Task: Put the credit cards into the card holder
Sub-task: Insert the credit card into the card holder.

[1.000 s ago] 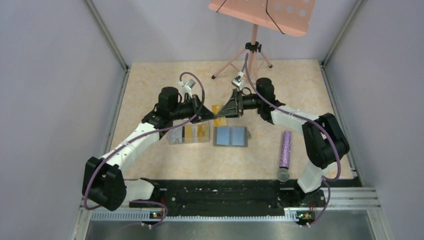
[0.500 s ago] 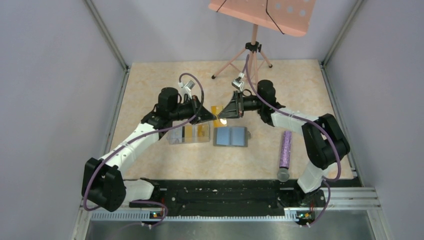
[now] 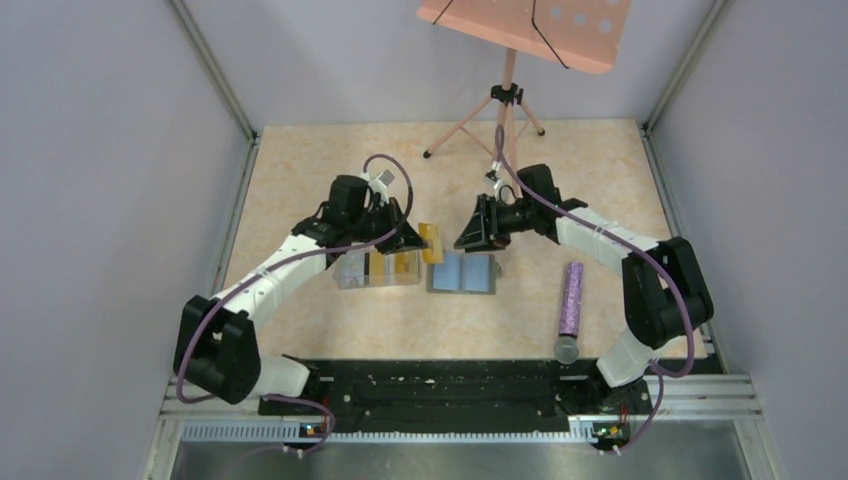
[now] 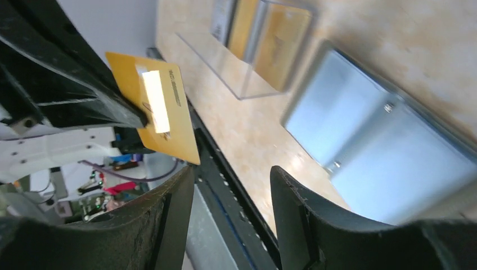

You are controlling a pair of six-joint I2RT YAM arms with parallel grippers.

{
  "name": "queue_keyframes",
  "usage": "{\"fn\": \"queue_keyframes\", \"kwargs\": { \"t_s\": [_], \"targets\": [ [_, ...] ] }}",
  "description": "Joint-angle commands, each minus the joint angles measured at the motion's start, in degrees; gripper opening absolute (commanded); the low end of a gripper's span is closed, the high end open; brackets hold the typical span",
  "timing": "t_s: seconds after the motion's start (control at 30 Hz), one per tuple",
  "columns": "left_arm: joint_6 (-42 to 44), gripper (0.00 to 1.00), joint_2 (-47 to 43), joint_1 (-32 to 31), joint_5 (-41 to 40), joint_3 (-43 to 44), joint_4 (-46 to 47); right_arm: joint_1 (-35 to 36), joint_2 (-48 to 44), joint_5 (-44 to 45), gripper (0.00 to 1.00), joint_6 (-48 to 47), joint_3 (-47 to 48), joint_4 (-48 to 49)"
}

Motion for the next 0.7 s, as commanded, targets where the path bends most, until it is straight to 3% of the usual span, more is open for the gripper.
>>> {"fn": "queue_keyframes", "kwargs": {
  "t_s": [0.0,0.4,0.67],
  "targets": [
    [2.56,0.0,4.75,-1.01,-1.23,3.34,-3.35,-0.29,0.91,10.02,0.52,-11.86,3.31,-15.96],
    [2.72,0.0,19.67,-6.02,-2.75,8.97,-2.59,-0.69,5.99,25.64,0.52,-17.53,3.94,-24.43],
    [3.18,0.0,26.22,-7.56,-2.27,11.08,-1.17,-2.14,5.44,27.44,0.45,-17.88,2.42,-24.83]
  ]
}}
